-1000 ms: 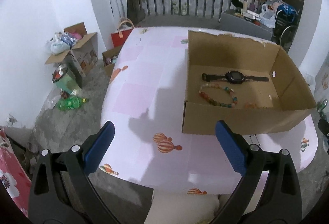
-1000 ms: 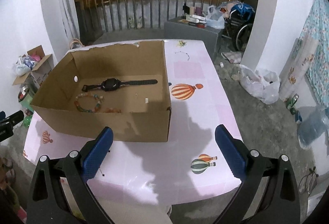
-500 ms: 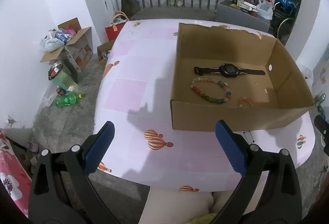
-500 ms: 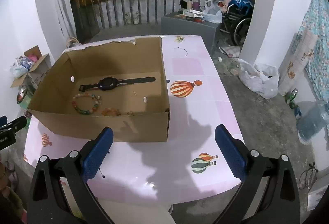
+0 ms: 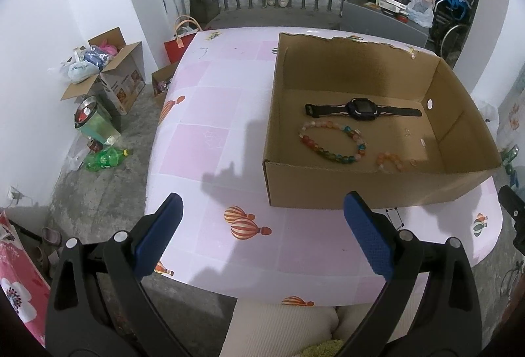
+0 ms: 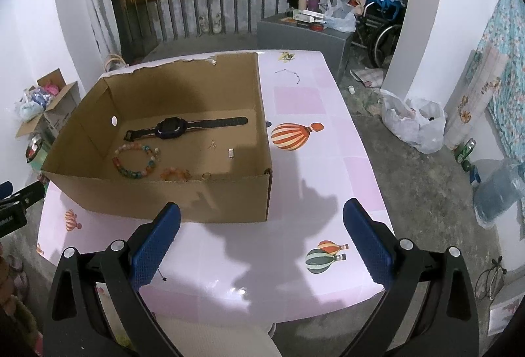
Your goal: Organize jewelry
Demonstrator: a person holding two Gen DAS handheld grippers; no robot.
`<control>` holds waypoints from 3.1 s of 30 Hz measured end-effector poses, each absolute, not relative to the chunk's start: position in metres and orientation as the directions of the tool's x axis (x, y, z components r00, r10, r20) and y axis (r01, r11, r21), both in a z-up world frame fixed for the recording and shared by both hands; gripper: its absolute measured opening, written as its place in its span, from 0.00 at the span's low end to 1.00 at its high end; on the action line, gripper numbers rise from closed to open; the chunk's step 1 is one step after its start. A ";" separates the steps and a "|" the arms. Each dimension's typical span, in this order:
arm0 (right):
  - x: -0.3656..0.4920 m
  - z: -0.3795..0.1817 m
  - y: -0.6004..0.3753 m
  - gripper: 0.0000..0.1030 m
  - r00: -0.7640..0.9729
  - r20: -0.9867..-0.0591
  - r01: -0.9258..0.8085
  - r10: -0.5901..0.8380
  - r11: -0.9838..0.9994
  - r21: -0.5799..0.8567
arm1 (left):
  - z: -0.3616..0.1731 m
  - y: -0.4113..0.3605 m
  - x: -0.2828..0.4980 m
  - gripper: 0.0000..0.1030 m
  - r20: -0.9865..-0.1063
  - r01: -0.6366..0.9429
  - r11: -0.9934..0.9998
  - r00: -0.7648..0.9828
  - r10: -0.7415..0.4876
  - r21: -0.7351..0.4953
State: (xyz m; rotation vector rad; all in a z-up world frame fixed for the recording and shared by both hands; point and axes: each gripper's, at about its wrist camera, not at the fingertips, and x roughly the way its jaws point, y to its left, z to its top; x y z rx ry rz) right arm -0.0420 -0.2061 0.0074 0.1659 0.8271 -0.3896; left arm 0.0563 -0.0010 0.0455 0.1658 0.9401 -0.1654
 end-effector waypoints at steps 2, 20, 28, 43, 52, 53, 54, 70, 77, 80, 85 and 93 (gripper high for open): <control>-0.042 0.007 -0.206 0.94 0.611 -0.744 0.399 -0.270 0.917 -0.005 | 0.046 0.000 0.056 0.92 -0.813 0.214 0.974 0.578 -0.070 0.068; -0.038 -0.001 -0.204 0.94 0.585 -0.771 0.401 -0.250 0.916 0.007 | 0.043 0.003 0.060 0.92 -0.819 0.200 0.977 0.571 -0.057 0.071; -0.038 -0.003 -0.197 0.94 0.573 -0.785 0.394 -0.237 0.919 0.010 | 0.041 0.003 0.060 0.92 -0.825 0.196 0.978 0.562 -0.053 0.070; -0.037 0.004 -0.194 0.94 0.582 -0.779 0.386 -0.234 0.923 0.011 | 0.037 0.002 0.061 0.92 -0.826 0.184 0.980 0.563 -0.040 0.078; -0.037 0.009 -0.192 0.94 0.594 -0.762 0.387 -0.258 0.922 -0.010 | 0.039 0.001 0.059 0.92 -0.818 0.190 0.979 0.573 -0.045 0.080; -0.037 0.009 -0.192 0.94 0.595 -0.760 0.388 -0.262 0.922 -0.015 | 0.039 0.001 0.058 0.92 -0.817 0.192 0.978 0.575 -0.044 0.082; -0.037 0.009 -0.192 0.94 0.595 -0.759 0.388 -0.264 0.922 -0.016 | 0.039 0.000 0.057 0.92 -0.816 0.193 0.978 0.577 -0.045 0.083; -0.037 0.014 -0.192 0.94 0.607 -0.749 0.390 -0.267 0.921 -0.012 | 0.042 0.000 0.056 0.92 -0.814 0.193 0.977 0.579 -0.044 0.085; -0.039 0.015 -0.191 0.94 0.609 -0.745 0.388 -0.271 0.921 -0.017 | 0.043 0.000 0.055 0.92 -0.815 0.194 0.977 0.577 -0.044 0.085; -0.039 0.015 -0.191 0.94 0.610 -0.744 0.389 -0.271 0.921 -0.017 | 0.043 0.000 0.055 0.92 -0.815 0.194 0.977 0.578 -0.043 0.085; -0.039 0.015 -0.191 0.94 0.611 -0.744 0.387 -0.271 0.922 -0.018 | 0.043 0.000 0.055 0.92 -0.815 0.194 0.977 0.578 -0.044 0.085; -0.038 0.014 -0.189 0.94 0.611 -0.744 0.385 -0.271 0.923 -0.020 | 0.043 0.000 0.055 0.92 -0.815 0.194 0.977 0.578 -0.044 0.085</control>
